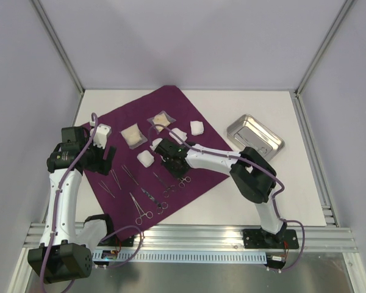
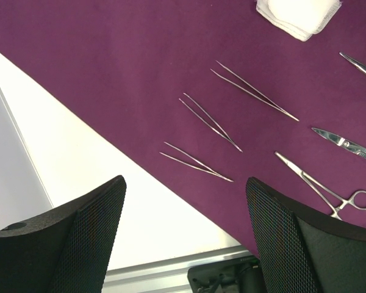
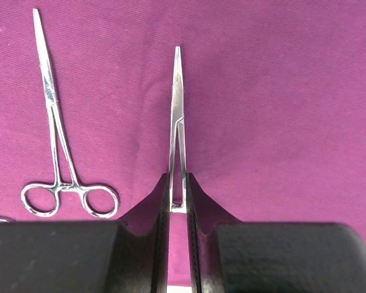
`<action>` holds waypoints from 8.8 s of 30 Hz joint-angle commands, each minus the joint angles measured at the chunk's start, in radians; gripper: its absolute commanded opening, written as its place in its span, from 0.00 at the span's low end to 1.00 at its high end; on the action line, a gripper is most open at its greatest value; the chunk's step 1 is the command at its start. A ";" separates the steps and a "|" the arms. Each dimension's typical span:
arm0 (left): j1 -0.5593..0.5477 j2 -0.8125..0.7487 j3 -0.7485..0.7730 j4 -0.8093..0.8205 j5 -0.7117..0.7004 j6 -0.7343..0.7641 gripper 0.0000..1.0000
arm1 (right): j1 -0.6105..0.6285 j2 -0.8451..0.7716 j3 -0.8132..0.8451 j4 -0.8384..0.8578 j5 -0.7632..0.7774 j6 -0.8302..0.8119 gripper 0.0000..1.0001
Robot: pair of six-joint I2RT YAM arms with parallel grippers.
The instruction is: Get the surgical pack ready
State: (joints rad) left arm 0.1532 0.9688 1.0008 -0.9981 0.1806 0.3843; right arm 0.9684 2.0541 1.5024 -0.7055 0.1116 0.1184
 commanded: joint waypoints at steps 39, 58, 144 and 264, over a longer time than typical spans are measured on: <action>0.005 0.077 0.073 0.027 0.049 0.042 0.89 | -0.895 -0.226 -0.172 0.038 -0.153 -0.741 0.00; 0.006 0.085 0.073 0.021 0.057 0.041 0.89 | -0.909 -0.219 -0.200 0.116 -0.128 -0.717 0.36; 0.005 -0.027 0.016 -0.033 -0.067 0.033 0.91 | 0.155 0.190 0.162 -0.086 0.003 0.139 0.31; 0.005 -0.030 0.004 -0.019 -0.047 0.041 0.92 | 0.087 -0.026 0.051 -0.005 -0.016 -0.103 0.01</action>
State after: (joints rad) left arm 0.1532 0.9428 0.9936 -1.0351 0.1226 0.4145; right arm 1.0618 2.1101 1.5764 -0.7349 0.0525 0.0620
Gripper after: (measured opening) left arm 0.914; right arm 0.010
